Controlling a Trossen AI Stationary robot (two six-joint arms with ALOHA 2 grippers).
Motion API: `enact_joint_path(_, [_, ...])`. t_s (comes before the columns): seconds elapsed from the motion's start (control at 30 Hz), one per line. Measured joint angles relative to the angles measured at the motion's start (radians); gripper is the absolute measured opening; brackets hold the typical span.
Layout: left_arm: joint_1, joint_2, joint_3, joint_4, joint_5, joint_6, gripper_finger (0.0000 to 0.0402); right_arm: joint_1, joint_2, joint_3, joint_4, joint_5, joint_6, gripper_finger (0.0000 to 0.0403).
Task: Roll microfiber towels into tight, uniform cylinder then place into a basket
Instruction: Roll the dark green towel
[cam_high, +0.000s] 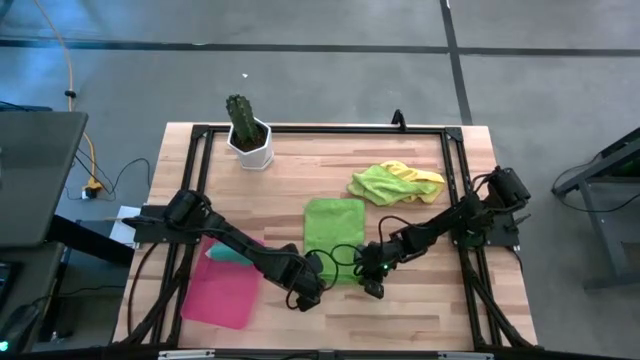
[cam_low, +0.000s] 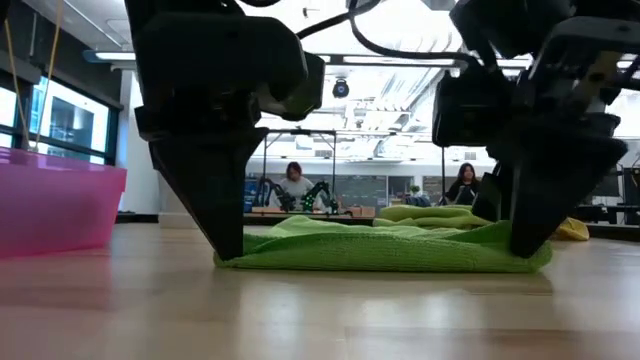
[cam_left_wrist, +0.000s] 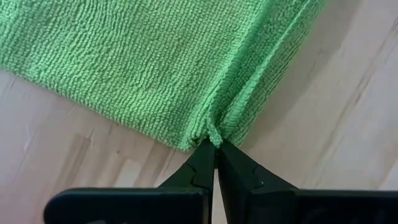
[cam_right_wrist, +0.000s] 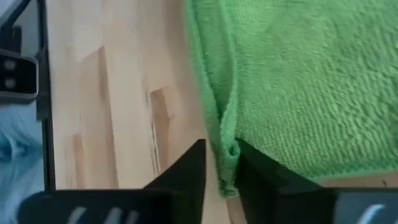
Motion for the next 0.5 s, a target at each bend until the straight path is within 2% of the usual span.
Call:
enact_joint_path(0.13, [0.001,0.001,0.0,0.008,0.001,0.011,0.0005,-0.007,-0.033,0.0,-0.066,-0.013,-0.052,0.0117])
enact_joint_path(0.27, [0.001,0.002,0.0,0.011,0.004,0.019,0.0005,-0.015,-0.131,-0.003,-0.223,0.009,-0.108,0.0129])
enact_joint_path(0.4, [0.002,0.002,-0.001,0.011,0.006,0.019,0.0005,-0.013,-0.255,-0.003,-0.357,0.107,-0.175,0.013])
enact_joint_path(0.5, [0.006,0.002,-0.001,0.015,0.007,0.018,0.0005,0.024,-0.31,-0.003,-0.344,0.205,-0.308,0.013])
